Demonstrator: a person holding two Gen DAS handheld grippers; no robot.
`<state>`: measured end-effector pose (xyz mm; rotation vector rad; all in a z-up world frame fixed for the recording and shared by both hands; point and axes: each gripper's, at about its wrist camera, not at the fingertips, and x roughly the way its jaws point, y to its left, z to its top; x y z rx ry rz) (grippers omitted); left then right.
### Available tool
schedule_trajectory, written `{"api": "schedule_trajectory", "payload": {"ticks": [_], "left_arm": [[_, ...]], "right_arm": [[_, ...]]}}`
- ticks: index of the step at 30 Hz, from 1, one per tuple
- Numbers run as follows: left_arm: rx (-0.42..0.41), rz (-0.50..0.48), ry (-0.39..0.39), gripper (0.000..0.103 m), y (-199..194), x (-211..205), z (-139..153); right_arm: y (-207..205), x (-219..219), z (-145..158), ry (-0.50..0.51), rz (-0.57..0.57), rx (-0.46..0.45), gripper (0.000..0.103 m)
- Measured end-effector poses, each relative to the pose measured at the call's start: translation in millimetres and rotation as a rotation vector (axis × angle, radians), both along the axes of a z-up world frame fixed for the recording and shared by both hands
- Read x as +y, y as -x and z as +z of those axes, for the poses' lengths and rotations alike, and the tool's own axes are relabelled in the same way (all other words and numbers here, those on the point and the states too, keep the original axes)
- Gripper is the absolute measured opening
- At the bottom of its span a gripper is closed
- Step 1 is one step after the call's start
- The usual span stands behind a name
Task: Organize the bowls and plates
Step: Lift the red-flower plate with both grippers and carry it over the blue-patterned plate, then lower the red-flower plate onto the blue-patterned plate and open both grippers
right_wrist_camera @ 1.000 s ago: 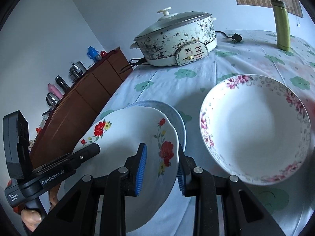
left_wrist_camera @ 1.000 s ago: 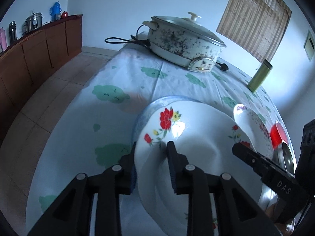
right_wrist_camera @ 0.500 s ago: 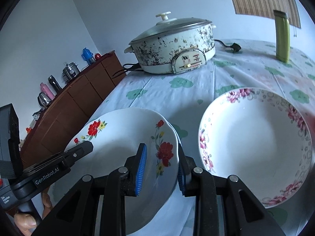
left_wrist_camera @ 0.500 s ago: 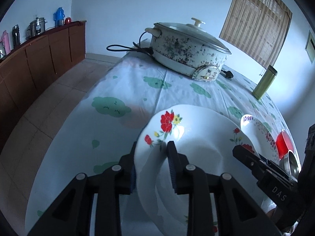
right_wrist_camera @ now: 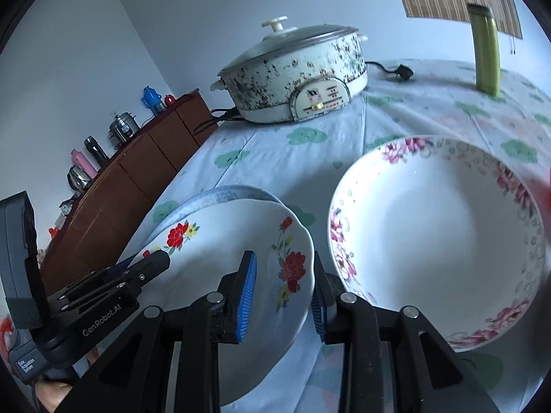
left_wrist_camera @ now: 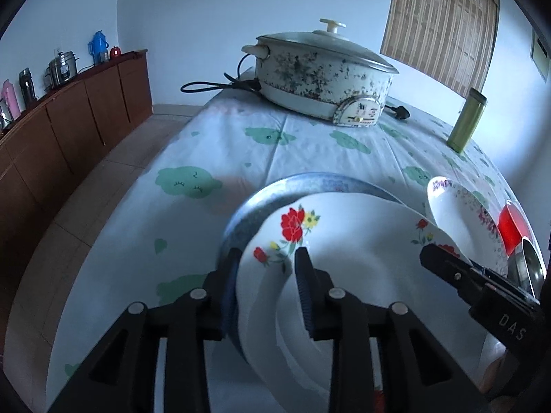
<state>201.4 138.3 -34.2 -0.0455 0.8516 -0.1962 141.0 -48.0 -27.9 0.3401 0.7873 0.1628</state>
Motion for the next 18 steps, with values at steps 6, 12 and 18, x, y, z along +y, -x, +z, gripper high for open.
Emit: {"api": "schedule_trajectory", "payload": {"ticks": [6,12,18], "left_arm": [[-0.028,0.013,0.009,0.028,1.3,3.4,3.3],[-0.111,0.05,-0.02,0.037,12.1,11.3,17.3],[-0.212,0.127,-0.047,0.054,23.0,25.3,31.9]], "right_arm": [[-2.8,8.0,-4.1,0.057,0.007,-0.013,0.033],[-7.0,10.0,-5.2,0.066,0.025,-0.014,0.034],[11.2,2.6,15.5,0.041,-0.016,-0.119,0.043]]}}
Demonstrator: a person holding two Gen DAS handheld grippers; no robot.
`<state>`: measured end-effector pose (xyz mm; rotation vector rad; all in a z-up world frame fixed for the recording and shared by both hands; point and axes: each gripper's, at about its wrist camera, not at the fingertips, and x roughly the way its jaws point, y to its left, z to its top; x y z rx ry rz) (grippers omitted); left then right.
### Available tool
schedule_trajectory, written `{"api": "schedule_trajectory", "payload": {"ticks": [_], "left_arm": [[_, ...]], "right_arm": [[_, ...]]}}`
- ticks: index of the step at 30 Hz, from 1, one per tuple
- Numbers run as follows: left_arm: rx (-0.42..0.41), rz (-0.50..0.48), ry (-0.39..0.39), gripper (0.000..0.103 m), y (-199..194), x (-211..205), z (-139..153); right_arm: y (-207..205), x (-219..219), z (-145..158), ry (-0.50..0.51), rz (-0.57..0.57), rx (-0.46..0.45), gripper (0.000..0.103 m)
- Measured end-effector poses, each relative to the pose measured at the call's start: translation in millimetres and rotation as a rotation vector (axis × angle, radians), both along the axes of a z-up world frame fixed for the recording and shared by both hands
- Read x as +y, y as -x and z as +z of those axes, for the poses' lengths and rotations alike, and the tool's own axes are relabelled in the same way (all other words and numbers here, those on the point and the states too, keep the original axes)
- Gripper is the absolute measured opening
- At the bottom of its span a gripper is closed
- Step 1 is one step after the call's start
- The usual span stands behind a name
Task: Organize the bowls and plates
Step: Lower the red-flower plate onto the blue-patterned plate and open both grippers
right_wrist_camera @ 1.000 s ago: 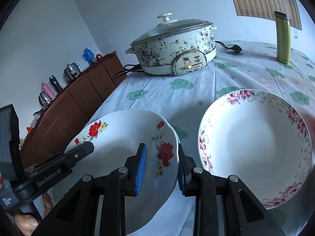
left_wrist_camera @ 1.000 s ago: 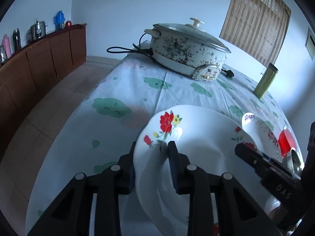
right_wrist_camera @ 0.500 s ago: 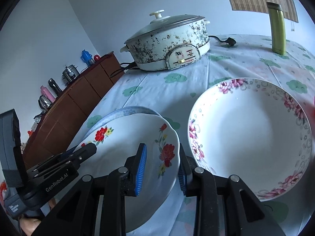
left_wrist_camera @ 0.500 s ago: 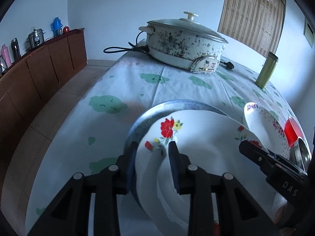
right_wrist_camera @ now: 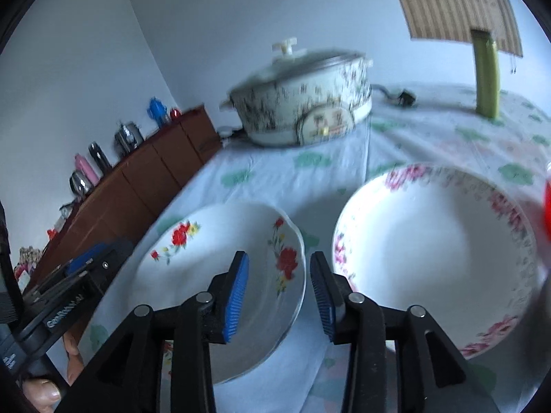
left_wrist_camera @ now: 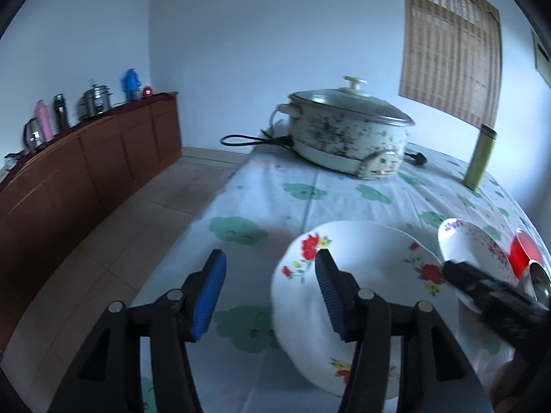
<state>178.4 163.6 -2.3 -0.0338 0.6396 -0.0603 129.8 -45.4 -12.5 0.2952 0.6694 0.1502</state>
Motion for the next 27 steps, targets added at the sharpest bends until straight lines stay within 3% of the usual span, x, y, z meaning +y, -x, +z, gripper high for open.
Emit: {"api": "schedule_trajectory", "payload": {"ticks": [3,11,14,19,27], "left_arm": [[0.036,0.031,0.026,0.054,-5.6,9.5,-6.5],[0.039,0.029,0.024,0.055,2.6,7.3,-11.4],[0.026,0.013,0.008,0.065,8.1,1.0,-10.9],[0.01,-0.001,-0.013,0.067,16.6,-6.8,-10.0],[-0.012,-0.044,-0.05,0.068,39.7,-29.5,-9.5]], "right_arm": [[14.6,-2.8,11.3,-0.012,-0.015,-0.057,0.055],[53.4,-33.6,29.1,-0.058,-0.154,-0.081,0.056],[67.8,-45.3,32.6,-0.055,-0.169,-0.083,0.056],[84.7,-56.6,25.8,-0.12,-0.126,-0.039,0.056],[96.7,-55.0,11.4,-0.123,-0.049,0.037,0.056]]}}
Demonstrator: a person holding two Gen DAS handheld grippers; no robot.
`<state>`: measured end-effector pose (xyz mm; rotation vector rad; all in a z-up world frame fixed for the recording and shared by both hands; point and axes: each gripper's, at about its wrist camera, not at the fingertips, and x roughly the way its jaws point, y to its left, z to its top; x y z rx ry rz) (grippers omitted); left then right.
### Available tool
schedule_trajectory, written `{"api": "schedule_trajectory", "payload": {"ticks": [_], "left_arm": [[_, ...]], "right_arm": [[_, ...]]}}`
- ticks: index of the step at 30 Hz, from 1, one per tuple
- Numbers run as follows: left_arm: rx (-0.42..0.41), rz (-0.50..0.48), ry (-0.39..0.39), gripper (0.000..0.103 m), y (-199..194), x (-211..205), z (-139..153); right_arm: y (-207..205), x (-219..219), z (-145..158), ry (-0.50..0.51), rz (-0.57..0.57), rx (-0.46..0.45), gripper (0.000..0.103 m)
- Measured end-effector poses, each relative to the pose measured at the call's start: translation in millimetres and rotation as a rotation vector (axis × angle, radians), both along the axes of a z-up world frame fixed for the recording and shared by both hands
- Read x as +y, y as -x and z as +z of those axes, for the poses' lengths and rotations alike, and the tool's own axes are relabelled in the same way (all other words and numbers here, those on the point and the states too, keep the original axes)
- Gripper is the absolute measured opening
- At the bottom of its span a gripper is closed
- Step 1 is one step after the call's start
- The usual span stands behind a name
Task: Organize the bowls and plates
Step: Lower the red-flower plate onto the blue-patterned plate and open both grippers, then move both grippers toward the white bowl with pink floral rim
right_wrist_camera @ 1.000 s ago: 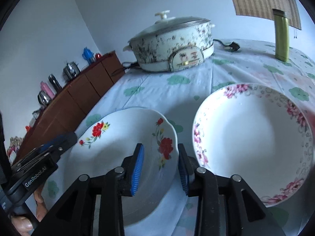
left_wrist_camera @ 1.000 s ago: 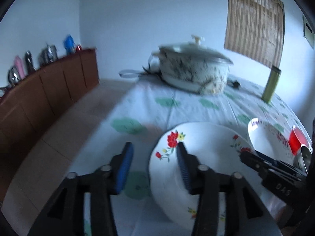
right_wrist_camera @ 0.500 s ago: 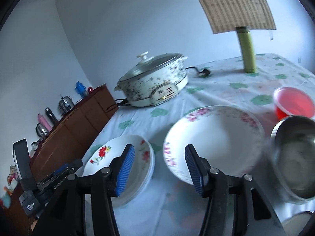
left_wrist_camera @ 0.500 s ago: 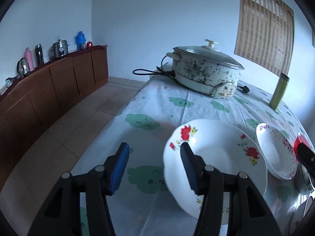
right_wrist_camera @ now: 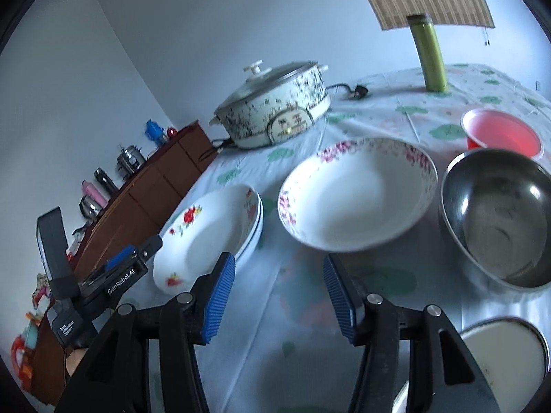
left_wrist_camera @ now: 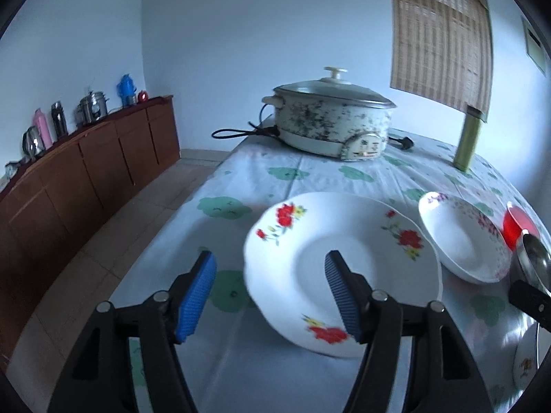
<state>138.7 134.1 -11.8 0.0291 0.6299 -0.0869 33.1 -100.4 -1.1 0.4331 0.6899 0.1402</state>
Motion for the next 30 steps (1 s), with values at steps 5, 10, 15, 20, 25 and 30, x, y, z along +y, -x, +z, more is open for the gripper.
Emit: {"api": "schedule_trajectory", "payload": {"ticks": [5,10,15,20,25,30], "left_arm": [[-0.026,-0.055,-0.041,0.076,19.4,-22.1,0.7],[0.0,-0.098,-0.043,0.08,29.9,-38.6,-1.1],[0.035,-0.117,-0.021,0.082,36.1,-48.7,-4.2],[0.038,-0.125,-0.032,0.082,42.7,-59.5,-5.2],[0.037,-0.102,-0.027,0.082,43.5,-59.2,-5.2],[0.039,-0.092,-0.033,0.082,44.3,-59.7,-6.2]], "right_arm": [[12.4,-3.5,-0.5,0.027,0.022,-0.006,0.056],[25.7,-8.6,-0.5,0.048,0.04,-0.015,0.056],[36.5,-9.2,1.2,0.08,0.07,-0.023,0.056],[36.6,-9.0,-4.4,0.038,0.101,-0.009,0.056],[33.3,-0.9,-9.6,0.04,0.145,-0.006,0.056],[29.3,8.1,-11.3,0.091,0.175,-0.002,0.056]]}}
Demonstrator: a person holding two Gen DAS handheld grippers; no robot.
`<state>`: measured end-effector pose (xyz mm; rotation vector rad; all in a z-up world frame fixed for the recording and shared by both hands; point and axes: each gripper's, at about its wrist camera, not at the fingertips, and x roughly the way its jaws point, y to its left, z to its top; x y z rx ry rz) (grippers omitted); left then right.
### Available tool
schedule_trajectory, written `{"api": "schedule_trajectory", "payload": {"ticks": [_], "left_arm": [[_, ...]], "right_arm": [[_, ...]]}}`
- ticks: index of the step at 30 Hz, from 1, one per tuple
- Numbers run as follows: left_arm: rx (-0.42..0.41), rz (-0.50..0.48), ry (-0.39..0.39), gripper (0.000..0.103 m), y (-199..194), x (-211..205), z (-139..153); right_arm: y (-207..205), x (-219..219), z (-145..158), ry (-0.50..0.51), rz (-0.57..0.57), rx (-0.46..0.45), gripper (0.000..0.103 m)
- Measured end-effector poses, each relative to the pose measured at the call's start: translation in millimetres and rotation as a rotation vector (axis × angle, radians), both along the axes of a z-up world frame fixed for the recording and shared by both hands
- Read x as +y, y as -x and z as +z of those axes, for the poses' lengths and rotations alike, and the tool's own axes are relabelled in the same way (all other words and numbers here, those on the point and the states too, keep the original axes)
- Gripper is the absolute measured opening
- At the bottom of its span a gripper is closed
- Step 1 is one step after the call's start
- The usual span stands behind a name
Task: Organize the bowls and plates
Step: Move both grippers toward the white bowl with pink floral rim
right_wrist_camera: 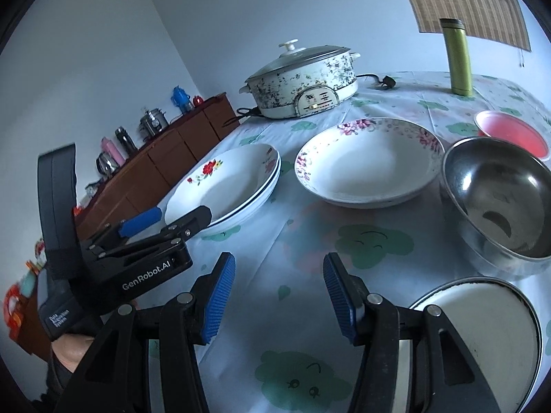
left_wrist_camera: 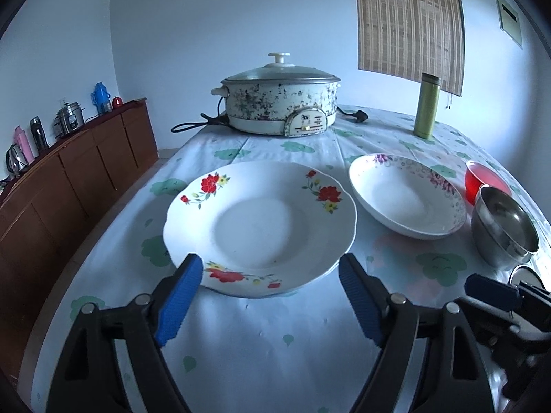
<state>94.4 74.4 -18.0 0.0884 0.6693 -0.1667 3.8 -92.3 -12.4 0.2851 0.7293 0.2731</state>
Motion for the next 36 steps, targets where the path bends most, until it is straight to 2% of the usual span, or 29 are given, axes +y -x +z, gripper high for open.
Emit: {"api": "schedule_trajectory", "payload": {"ticks": [7,18,22,28,32,36], "left_arm": [[-0.004,0.008,0.004,0.082,1.6,-0.7,0.2],[0.0,0.012,0.028,0.082,0.6,3.3,1.0],[0.017,-0.005,0.019,0.082,0.5,-1.7,-1.1],[0.115,-0.008,0.097,0.082,1.4,-15.8,-4.2],[0.155,-0.03,0.121,0.082,5.7,-36.3,-5.1],[0.161,0.003,0.118,0.081,3.8,-57.3,-3.9]], "right_arm": [[-3.9,13.5,0.9,0.018,0.058,-0.004,0.057],[3.0,13.2,7.9,0.054,0.037,-0.036,0.057],[7.3,-5.2,25.1,0.037,0.053,-0.035,0.057],[-4.1,-45.7,44.2,0.065,0.049,0.018,0.057],[-20.6,-73.4,54.8,0.142,0.027,0.038,0.057],[-48.1,-100.9,58.4,0.135,0.03,0.095,0.056]]}}
